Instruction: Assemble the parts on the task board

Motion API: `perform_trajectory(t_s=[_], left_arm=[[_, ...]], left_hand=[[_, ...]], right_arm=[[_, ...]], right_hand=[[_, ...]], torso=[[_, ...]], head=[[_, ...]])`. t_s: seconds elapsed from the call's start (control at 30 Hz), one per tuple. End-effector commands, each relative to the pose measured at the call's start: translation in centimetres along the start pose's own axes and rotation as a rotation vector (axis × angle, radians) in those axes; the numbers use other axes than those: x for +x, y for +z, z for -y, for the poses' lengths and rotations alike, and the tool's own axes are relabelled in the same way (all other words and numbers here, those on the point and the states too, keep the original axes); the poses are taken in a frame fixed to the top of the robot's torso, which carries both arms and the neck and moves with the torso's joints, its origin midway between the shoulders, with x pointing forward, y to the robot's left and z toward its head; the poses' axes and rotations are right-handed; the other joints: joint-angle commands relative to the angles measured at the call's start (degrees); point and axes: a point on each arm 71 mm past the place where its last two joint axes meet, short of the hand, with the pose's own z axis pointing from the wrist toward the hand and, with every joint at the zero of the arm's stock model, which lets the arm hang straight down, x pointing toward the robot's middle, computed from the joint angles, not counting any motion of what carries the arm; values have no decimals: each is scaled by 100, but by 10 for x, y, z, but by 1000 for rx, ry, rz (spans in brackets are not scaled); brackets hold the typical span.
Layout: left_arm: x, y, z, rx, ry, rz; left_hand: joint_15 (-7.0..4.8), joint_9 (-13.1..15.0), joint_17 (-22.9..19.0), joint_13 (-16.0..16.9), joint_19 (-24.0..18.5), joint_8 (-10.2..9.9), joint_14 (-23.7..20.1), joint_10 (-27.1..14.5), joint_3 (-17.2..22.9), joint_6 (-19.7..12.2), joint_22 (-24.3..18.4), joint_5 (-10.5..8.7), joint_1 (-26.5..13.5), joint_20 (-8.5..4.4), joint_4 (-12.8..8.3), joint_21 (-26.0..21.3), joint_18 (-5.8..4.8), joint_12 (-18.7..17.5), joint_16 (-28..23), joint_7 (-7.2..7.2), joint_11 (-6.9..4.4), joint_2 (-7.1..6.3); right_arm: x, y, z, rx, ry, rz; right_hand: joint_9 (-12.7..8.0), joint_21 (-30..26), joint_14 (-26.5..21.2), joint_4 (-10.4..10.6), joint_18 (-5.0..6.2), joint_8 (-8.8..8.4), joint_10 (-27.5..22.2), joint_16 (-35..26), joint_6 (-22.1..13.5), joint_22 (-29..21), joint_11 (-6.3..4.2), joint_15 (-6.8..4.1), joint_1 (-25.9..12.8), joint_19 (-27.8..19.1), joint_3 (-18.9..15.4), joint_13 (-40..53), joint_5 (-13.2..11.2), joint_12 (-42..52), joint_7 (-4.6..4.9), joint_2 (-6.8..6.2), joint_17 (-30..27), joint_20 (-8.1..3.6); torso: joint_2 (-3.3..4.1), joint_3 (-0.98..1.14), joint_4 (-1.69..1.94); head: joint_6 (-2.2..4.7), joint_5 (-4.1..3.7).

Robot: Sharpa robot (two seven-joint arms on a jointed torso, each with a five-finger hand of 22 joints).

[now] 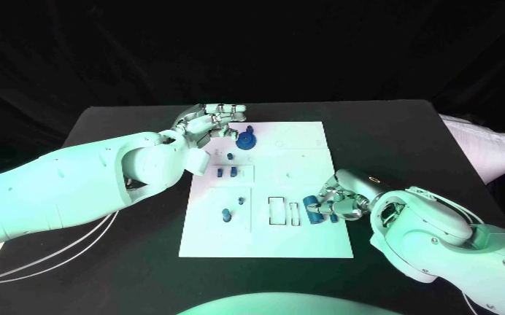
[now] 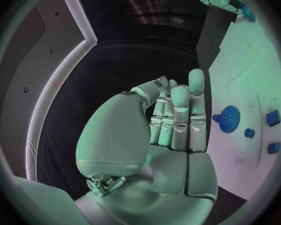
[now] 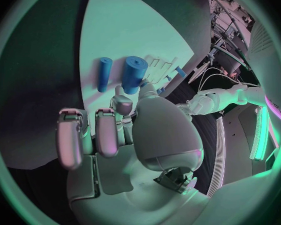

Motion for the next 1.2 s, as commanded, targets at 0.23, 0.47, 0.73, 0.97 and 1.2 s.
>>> perform_trajectory(t_s=[0.23, 0.47, 0.73, 0.97, 1.2], left_arm=[[2, -1, 0, -9, -16, -19], [1, -2, 0, -14, -8, -23], [2, -2, 0, -18, 11, -32], [2, -2, -1, -21, 16, -35], [2, -3, -1, -27, 25, -42]], left_hand=[[14, -4, -4, 1, 5, 38, -39, -26, -27, -37, -11, 22, -49, 30, 7, -25, 110, 27, 16, 13, 7, 24], [16, -4, -15, 0, 5, 40, -44, -33, -34, -40, -14, 21, -59, 31, 13, -29, 109, 30, 12, 15, 10, 25], [17, -5, -12, -1, 5, 41, -44, -37, -37, -42, -16, 21, -64, 31, 16, -31, 109, 32, 15, 16, 11, 26], [17, -3, -15, -1, 6, 48, -46, -43, -35, -37, -21, 24, -62, 32, 18, -37, 109, 40, 17, 11, 8, 40], [15, -3, -24, -2, 7, 49, -49, -50, -36, -41, -23, 24, -57, 32, 13, -40, 110, 43, 15, 13, 8, 38]], right_arm=[[12, 5, -1, 9, -75, -72], [13, 6, -3, 3, -47, -42], [7, 4, -5, -4, 42, 57], [-2, -4, -16, -28, 161, 133], [-2, -6, -24, -39, 218, 105]], right_hand=[[33, -16, 297, -4, -61, 53, 18, -20, -38, 603, 5, 49, -35, -23, -61, 49, -44, 42, 2, 77, -30, 12], [102, -7, 297, -27, -65, 119, 56, -19, 16, 621, -16, 34, 69, -14, -78, 191, 27, 150, -23, 108, -15, 4], [269, 33, 314, -34, -81, 256, 227, 16, 153, 688, -84, -21, 254, 33, -45, 522, 341, 435, -97, 262, 61, -43], [377, 25, 307, 3, -78, 293, 174, -6, 151, 678, -104, -42, 240, 24, -91, 422, 585, 279, -115, 302, 32, -71], [409, 30, 308, 8, -81, 297, 151, -6, 144, 686, -103, -40, 164, 30, -135, 373, 595, 208, -115, 314, 40, -71]], torso=[[-11, -10, 13], [-26, -3, 15], [-30, -5, 31], [-24, 3, 32], [-29, -8, 42]], head=[[-35, -1], [-25, -41], [-17, -54], [-1, -58], [-23, -45]])
